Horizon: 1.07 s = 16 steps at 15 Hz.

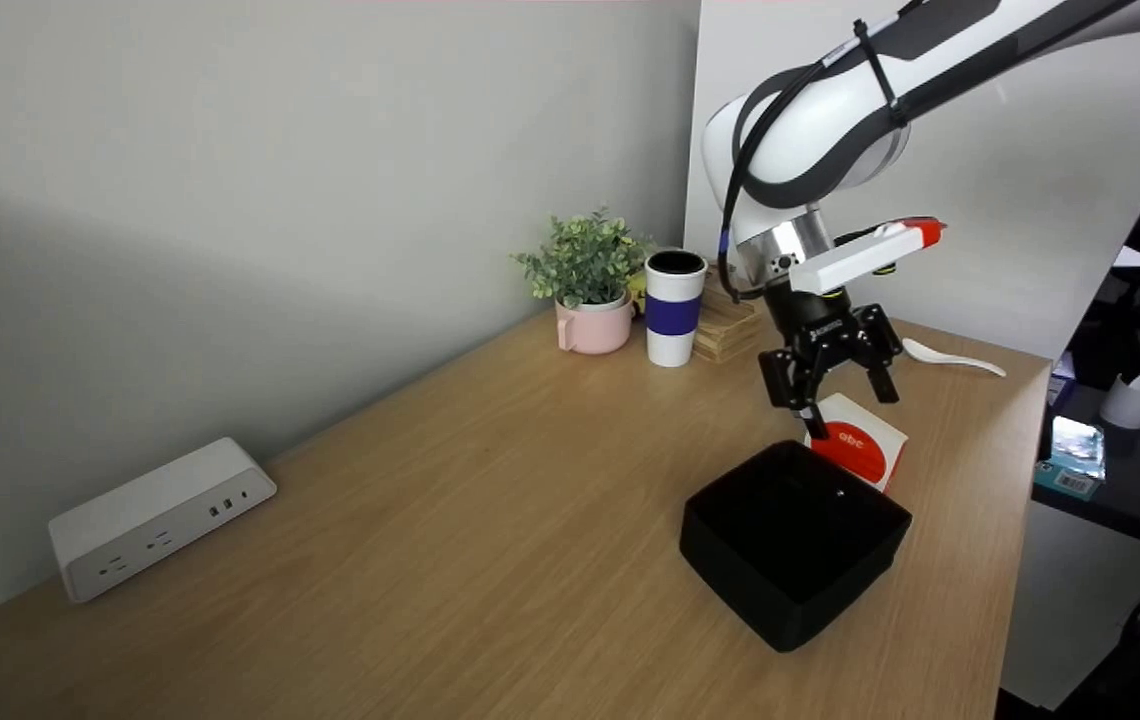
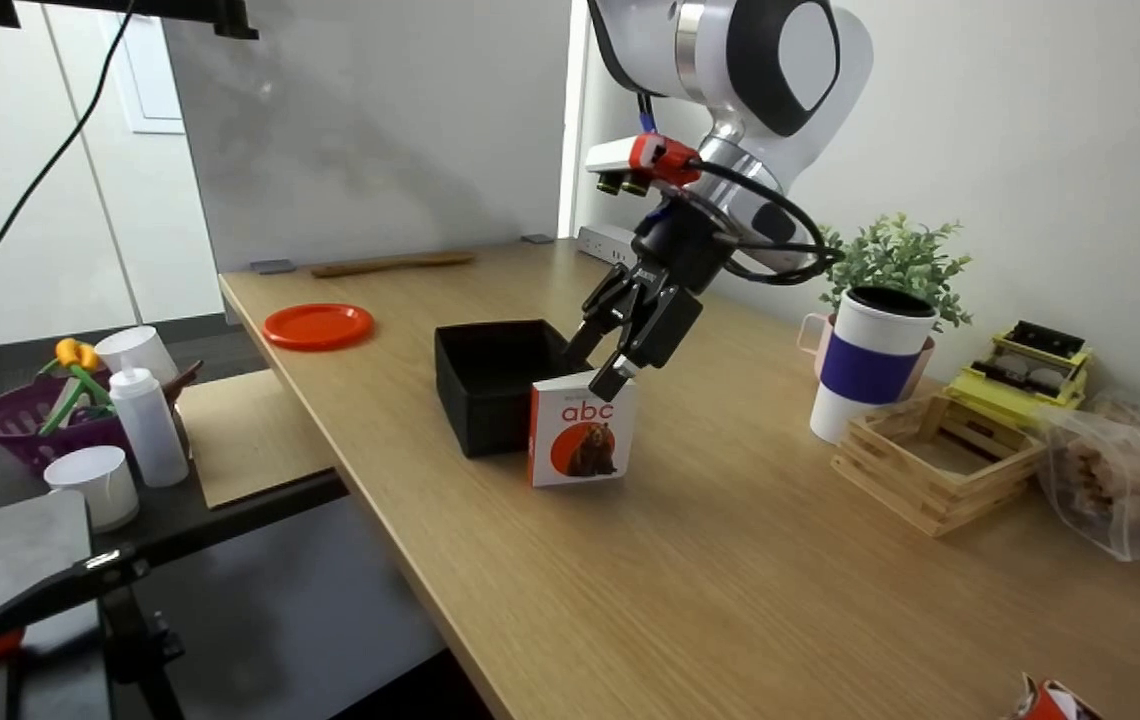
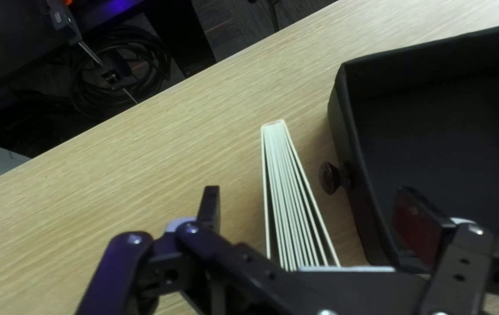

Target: Put the book inside the black box

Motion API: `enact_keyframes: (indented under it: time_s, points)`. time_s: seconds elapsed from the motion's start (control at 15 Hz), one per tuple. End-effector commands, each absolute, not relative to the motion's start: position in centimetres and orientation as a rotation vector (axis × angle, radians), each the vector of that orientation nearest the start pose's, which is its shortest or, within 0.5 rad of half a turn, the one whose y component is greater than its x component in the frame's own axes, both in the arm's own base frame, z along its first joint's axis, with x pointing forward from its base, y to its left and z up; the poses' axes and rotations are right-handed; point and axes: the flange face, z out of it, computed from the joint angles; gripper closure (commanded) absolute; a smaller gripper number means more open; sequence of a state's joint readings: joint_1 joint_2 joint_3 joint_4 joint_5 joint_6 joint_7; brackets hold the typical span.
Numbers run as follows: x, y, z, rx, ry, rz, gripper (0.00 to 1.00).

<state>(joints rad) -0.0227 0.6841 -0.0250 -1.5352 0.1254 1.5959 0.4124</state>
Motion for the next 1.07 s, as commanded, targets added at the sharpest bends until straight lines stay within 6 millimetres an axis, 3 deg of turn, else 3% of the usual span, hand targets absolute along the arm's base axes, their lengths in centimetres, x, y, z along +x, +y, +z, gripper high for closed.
enact_keyframes:
  time_s: [0.0,0.4,0.47,0.53,1.0]
  points:
    - [63.7,-2.4,21.5,-2.852,0.773,1.024,0.0]
    - [64.1,-3.5,20.3,-2.811,0.804,1.068,0.0]
    - [64.2,-3.6,20.1,-2.809,0.804,1.07,0.25]
    - [64.2,-3.6,20.1,-2.807,0.804,1.074,0.26]
    - [64.6,-3.5,19.9,-2.809,0.794,1.088,0.76]
